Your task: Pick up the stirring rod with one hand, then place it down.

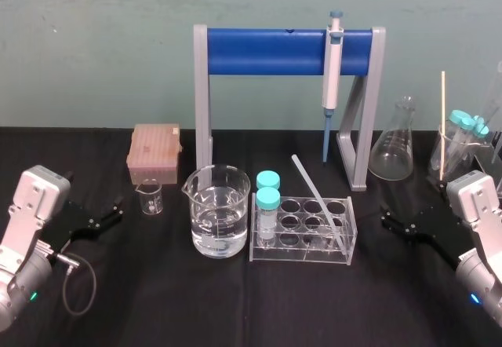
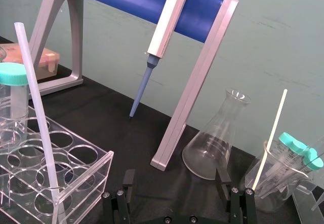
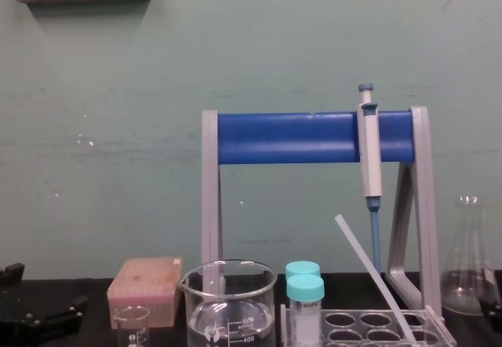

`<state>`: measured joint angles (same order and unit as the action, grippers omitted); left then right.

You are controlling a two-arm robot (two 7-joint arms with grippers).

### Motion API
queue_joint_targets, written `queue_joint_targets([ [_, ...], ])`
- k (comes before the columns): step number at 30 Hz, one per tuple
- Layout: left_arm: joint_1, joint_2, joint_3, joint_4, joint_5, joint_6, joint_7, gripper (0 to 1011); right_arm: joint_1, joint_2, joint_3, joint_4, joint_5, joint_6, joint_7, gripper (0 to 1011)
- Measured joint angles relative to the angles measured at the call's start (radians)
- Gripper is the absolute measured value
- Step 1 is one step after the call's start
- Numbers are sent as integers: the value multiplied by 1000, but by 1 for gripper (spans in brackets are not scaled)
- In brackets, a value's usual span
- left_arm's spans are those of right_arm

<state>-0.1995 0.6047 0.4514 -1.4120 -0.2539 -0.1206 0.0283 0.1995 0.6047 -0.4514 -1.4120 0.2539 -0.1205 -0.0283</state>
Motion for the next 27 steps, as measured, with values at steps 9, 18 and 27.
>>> queue_joint_targets([
  [9, 0, 0, 0, 0, 0, 0, 0, 1000, 0, 0, 0, 0, 0, 0, 0, 1003],
  [18, 0, 0, 0, 0, 0, 0, 0, 1000, -14, -3, 29, -14, 8, -75, 32, 1003],
  [27, 0, 0, 0, 0, 0, 0, 0, 1000, 2, 10, 34, -43, 48, -214, 192, 1003],
])
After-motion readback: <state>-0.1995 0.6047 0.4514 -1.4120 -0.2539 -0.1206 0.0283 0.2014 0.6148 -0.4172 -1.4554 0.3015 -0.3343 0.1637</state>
